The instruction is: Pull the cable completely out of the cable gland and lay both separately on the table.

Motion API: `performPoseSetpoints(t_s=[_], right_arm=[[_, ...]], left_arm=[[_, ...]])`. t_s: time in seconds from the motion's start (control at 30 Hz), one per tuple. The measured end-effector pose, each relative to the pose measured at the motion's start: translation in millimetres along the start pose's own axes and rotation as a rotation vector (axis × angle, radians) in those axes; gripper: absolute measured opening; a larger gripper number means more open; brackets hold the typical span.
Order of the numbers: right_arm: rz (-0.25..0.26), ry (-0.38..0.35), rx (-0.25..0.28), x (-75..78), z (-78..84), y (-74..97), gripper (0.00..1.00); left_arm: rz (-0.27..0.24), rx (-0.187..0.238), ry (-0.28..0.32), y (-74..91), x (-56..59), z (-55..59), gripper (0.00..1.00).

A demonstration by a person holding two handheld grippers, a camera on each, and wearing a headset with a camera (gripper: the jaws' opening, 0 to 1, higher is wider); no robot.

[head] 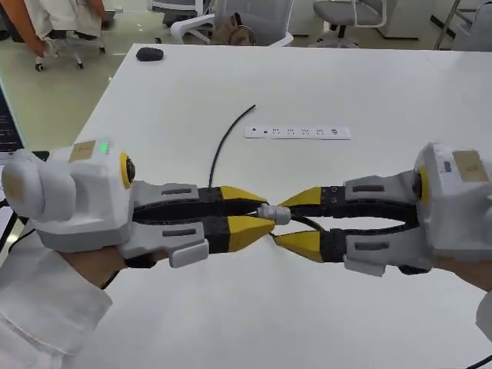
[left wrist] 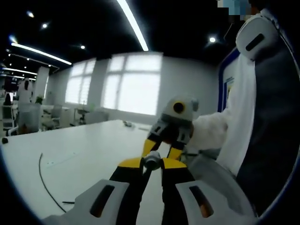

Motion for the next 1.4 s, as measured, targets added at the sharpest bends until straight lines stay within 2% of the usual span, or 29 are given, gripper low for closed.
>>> performPoseSetpoints(t_s=[0.03,0.07,0.1,0.17,0.2,0.23,0.3,0.4,0.47,0.57,0.7,0.8,0.83,0.9,0.97,1.1,1.17,1.2,1.23,1.33,1.4], right_arm=[[-0.019,-0.064,0.077,-0.4,-3.1,1.8,0.17],[-0.026,-0.115,0.11,0.3,-3.8,3.5,0.17],[-0.048,-0.196,0.165,0.9,-6.4,6.0,0.15],[-0.09,-0.278,0.235,1.5,-11.1,9.4,0.13],[-0.09,-0.289,0.244,2.0,-12.3,9.7,0.13],[-0.088,-0.262,0.232,2.6,-12.6,9.6,0.13],[-0.119,-0.25,0.269,-1.6,-20.1,8.2,0.14],[-0.151,-0.283,0.26,-2.4,-23.7,5.2,0.15],[-0.155,-0.282,0.247,-2.3,-23.6,2.2,0.12],[-0.172,-0.289,0.249,-4.4,-25.1,0.5,0.12],[-0.167,-0.316,0.259,-4.9,-25.8,-0.2,0.12],[-0.163,-0.329,0.244,-5.8,-24.7,-0.5,0.11],[-0.164,-0.343,0.229,-6.7,-23.9,-0.7,0.11],[-0.16,-0.323,0.198,-7.8,-22.8,-0.5,0.11],[-0.147,-0.296,0.176,-8.6,-22.0,-0.4,0.1],[-0.141,-0.26,0.17,-10.8,-23.1,1.5,0.09],[-0.137,-0.241,0.148,-12.5,-22.4,2.9,0.08],[-0.137,-0.161,0.116,-13.7,-22.0,5.6,0.08],[-0.138,-0.154,0.092,-15.1,-22.5,6.8,0.08],[-0.132,-0.103,0.081,-18.3,-31.4,7.8,0.08],[-0.115,-0.082,0.077,-18.5,-33.9,8.4,0.08]], left_arm=[[0.009,0.003,-0.005,1.5,1.5,-0.1,0.15],[0.015,0.007,-0.005,2.5,2.2,-0.6,0.15],[0.026,0.014,-0.001,4.1,3.6,-1.4,0.15],[0.042,0.047,0.023,7.1,5.0,-4.3,0.15],[0.046,0.064,0.036,8.3,4.9,-5.8,0.15],[0.051,0.076,0.049,9.5,5.0,-6.8,0.15],[0.062,0.091,0.063,11.7,5.2,-7.9,0.15],[0.081,0.121,0.09,13.2,7.2,-11.1,0.15],[0.087,0.125,0.083,11.9,9.7,-12.6,0.15],[0.095,0.123,0.081,10.2,11.4,-13.4,0.15],[0.088,0.133,0.076,9.9,12.0,-13.9,0.15],[0.088,0.122,0.075,9.9,11.8,-12.6,0.15],[0.092,0.105,0.071,9.7,12.3,-11.9,0.15],[0.091,0.074,0.056,8.2,13.1,-11.5,0.15],[0.091,0.054,0.07,7.0,11.9,-10.6,0.15],[0.102,0.045,0.131,5.9,11.6,-9.2,0.14],[0.107,0.039,0.157,4.5,11.5,-8.3,0.14],[0.114,0.029,0.179,3.5,12.9,-7.0,0.14],[0.115,0.026,0.181,3.4,13.9,-6.0,0.14],[0.131,0.048,0.22,4.0,17.2,-7.5,0.14],[0.136,0.068,0.273,3.8,15.5,-9.1,0.14]])
Point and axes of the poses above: the centre of the closed fingertips' face, and the gripper's own axes: y roughly backward along the fingers, x roughly to its right, z roughly out of its underside, the point moved 7 cm from there along y, roughly backward along the fingers, and after that the axes turned 6 degrees about -z, right-handed, at the moved point
